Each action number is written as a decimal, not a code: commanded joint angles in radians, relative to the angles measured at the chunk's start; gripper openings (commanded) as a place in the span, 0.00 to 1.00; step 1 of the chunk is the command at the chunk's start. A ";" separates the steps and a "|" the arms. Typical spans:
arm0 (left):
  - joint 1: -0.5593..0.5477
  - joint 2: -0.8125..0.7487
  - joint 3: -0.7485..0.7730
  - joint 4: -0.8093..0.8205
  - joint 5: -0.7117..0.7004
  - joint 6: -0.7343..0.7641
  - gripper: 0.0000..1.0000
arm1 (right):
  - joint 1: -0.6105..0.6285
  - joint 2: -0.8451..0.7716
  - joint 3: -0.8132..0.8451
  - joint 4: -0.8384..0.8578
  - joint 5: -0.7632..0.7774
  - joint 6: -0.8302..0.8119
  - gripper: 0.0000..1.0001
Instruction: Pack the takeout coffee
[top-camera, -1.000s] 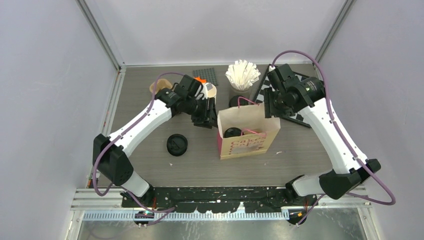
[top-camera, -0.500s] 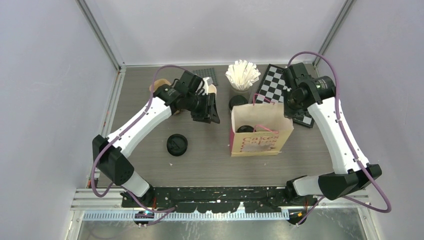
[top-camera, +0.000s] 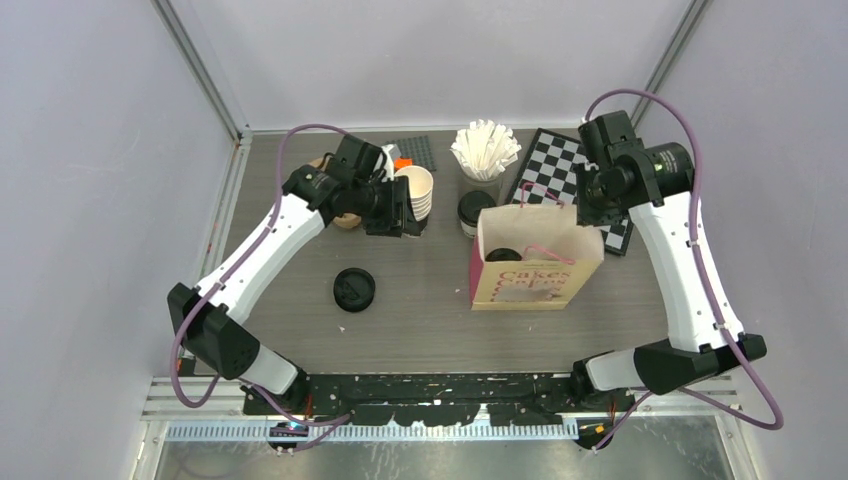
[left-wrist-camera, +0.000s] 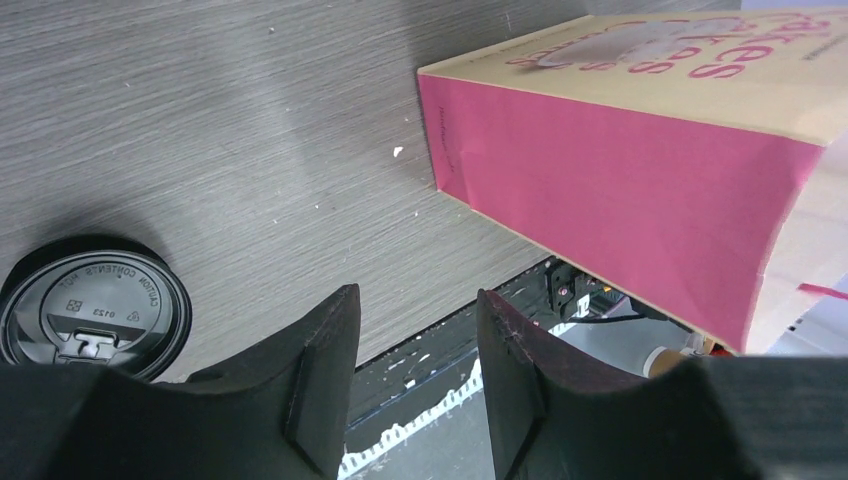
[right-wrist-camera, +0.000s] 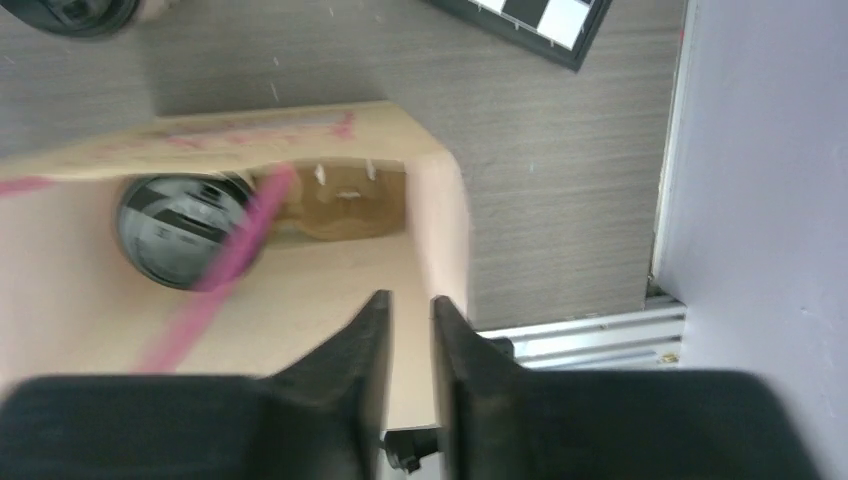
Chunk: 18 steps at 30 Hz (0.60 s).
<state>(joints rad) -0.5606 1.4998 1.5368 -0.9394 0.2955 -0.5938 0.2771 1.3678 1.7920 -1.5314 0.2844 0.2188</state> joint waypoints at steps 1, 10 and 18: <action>-0.001 -0.028 0.015 0.027 -0.011 0.015 0.49 | -0.005 0.029 0.147 -0.061 -0.009 0.031 0.45; -0.013 0.151 0.226 0.039 -0.108 -0.029 0.51 | -0.005 0.037 0.281 -0.110 -0.011 0.072 0.65; -0.065 0.253 0.296 0.093 -0.197 -0.219 0.52 | -0.004 -0.021 0.310 -0.079 -0.072 0.088 0.65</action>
<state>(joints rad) -0.5926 1.7641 1.8412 -0.9173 0.1631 -0.6765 0.2771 1.3983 2.0899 -1.5631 0.2573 0.2913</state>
